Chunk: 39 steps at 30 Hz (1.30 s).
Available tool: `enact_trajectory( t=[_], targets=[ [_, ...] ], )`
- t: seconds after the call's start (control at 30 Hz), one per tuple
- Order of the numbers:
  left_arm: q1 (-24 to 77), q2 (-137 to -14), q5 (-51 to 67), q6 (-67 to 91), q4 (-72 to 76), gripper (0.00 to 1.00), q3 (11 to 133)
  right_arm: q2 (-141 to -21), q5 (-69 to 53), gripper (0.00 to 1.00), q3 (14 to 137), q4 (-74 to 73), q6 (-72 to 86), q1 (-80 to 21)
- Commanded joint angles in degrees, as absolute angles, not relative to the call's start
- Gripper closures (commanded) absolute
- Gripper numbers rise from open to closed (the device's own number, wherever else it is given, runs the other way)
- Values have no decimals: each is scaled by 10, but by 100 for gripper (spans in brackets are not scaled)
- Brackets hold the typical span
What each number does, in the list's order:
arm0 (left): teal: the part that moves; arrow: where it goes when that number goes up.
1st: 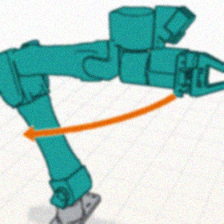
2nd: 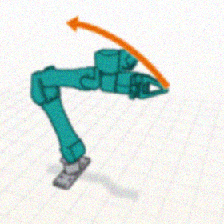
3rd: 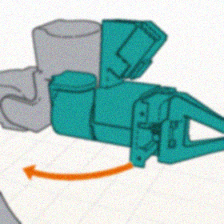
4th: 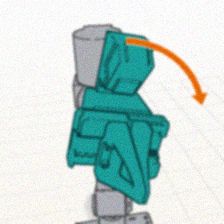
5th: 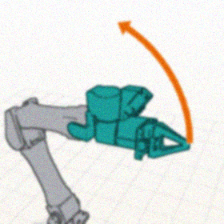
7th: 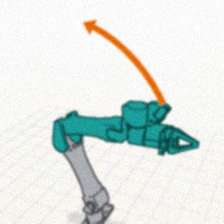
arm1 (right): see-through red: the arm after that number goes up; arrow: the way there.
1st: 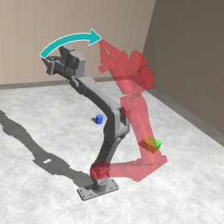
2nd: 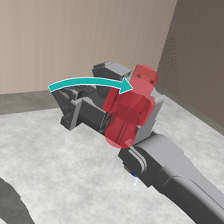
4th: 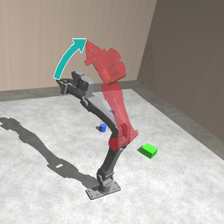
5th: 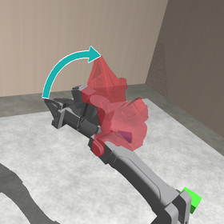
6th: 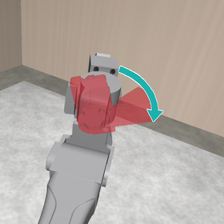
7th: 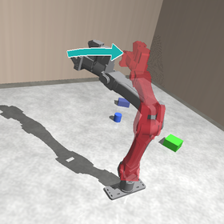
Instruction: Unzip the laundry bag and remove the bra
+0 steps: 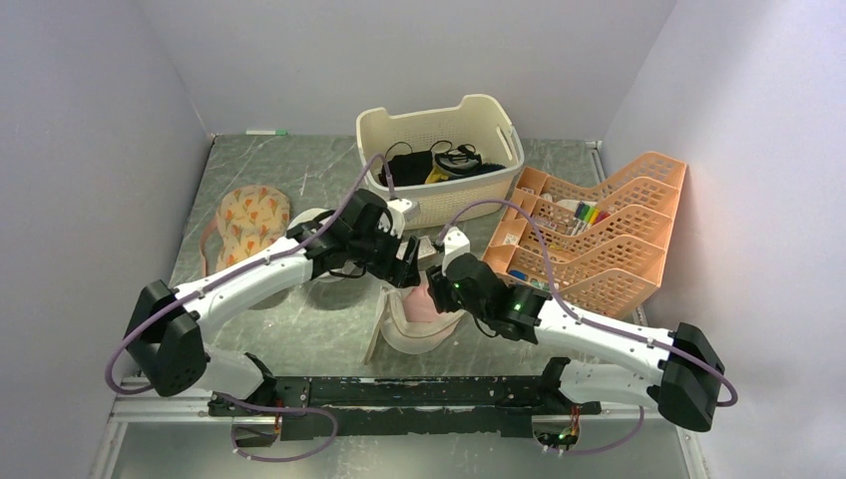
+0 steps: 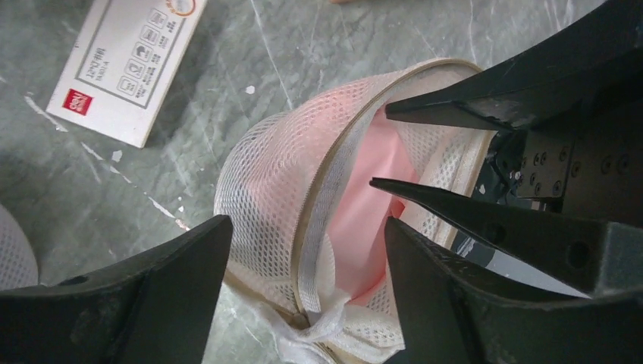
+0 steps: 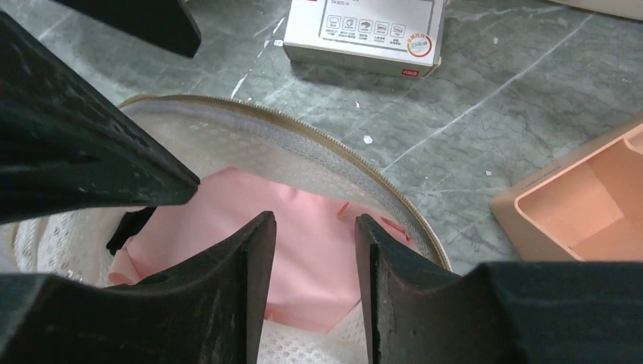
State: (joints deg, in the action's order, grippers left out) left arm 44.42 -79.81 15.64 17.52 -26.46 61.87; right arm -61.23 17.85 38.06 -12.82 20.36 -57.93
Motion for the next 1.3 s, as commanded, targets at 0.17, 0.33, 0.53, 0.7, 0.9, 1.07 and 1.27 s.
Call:
enact_trajectory(
  t=[0.17,0.33,0.53,0.7,0.9,1.07,1.27],
  targets=[
    [434,-837,172,157,-266,38,632,-652,231,62,389,-123,201,-581],
    [433,-847,183,158,-264,60,635,-643,224,61,364,-98,193,-581],
    [429,-869,209,154,-264,81,637,-672,263,59,358,-76,184,-582],
    [429,-865,232,153,-254,93,633,-694,283,62,354,-59,177,-581],
    [429,-849,229,154,-245,93,628,-690,278,71,345,-29,179,-581],
    [429,-833,226,152,-239,93,623,-680,254,91,355,-43,194,-581],
    [429,-812,232,154,-223,93,615,-644,201,100,366,-54,216,-581]
  ],
)
